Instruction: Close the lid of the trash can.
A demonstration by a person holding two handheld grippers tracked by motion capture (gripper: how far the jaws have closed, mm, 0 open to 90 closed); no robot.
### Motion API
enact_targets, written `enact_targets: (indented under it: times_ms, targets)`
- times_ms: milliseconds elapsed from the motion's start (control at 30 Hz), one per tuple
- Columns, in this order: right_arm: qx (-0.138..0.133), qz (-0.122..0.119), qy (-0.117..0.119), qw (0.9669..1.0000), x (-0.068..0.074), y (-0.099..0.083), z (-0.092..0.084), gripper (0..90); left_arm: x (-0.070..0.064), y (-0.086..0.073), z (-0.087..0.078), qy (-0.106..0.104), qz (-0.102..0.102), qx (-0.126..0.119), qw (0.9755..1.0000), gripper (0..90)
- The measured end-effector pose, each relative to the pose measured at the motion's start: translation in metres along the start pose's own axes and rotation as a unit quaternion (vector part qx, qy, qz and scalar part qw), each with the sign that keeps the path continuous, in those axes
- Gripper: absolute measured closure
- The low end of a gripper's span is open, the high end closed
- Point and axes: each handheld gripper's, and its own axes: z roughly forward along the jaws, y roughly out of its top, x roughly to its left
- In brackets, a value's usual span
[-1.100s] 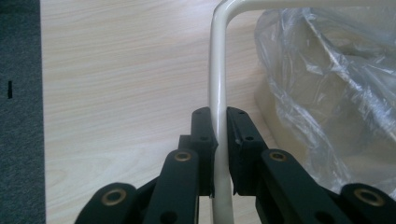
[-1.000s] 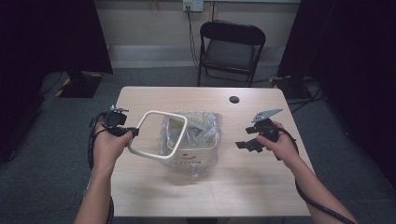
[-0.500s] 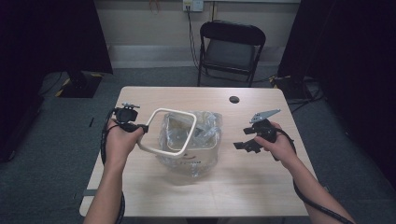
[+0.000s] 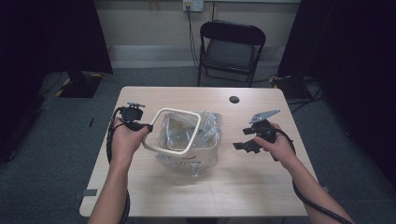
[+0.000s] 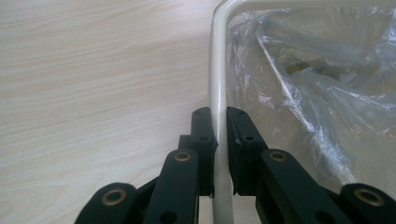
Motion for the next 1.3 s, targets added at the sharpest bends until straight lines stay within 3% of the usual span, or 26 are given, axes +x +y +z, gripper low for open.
enact_targets:
  times_ms: [633,1300]
  targets:
    - [0.001,0.004,0.006,1.0000,-0.001,-0.007,0.005,15.2,-0.019,0.011,0.010,0.003,0.025,0.006,0.9997,82.0]
    - [0.006,-0.001,0.015,0.9999,0.002,-0.012,0.011,15.2,-0.032,0.018,0.024,0.019,0.014,0.016,0.9996,81.6]
